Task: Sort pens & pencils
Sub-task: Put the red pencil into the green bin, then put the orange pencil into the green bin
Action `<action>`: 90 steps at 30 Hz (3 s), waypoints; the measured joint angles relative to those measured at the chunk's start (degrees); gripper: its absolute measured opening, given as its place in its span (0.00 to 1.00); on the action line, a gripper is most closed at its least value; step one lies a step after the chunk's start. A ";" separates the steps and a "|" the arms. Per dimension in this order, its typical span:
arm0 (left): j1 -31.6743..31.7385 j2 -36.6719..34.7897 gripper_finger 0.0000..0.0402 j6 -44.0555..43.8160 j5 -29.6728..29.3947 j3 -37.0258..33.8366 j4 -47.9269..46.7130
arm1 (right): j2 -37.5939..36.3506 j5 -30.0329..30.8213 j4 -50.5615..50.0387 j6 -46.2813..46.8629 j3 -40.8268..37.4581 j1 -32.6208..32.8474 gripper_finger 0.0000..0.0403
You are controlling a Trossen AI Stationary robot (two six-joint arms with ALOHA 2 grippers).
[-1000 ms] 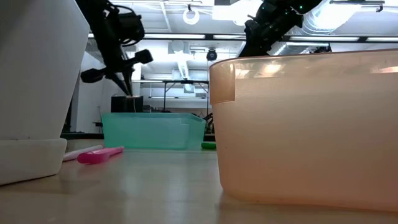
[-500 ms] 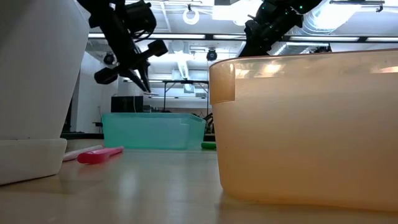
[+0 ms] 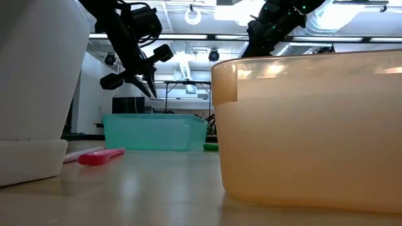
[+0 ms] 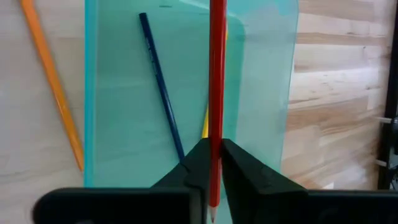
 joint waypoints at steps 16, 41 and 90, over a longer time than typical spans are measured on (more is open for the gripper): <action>0.02 0.00 0.38 2.31 0.49 0.00 1.34 | 0.00 0.00 -0.02 -0.10 0.01 0.01 0.21; 9.48 -1.88 0.38 -3.35 -19.34 0.00 -11.19 | 0.00 0.00 -0.46 -0.72 -0.01 0.00 0.21; 10.58 9.86 0.38 2.22 -10.09 -0.02 -2.96 | 0.00 0.00 -2.16 -1.13 -0.01 -0.01 0.21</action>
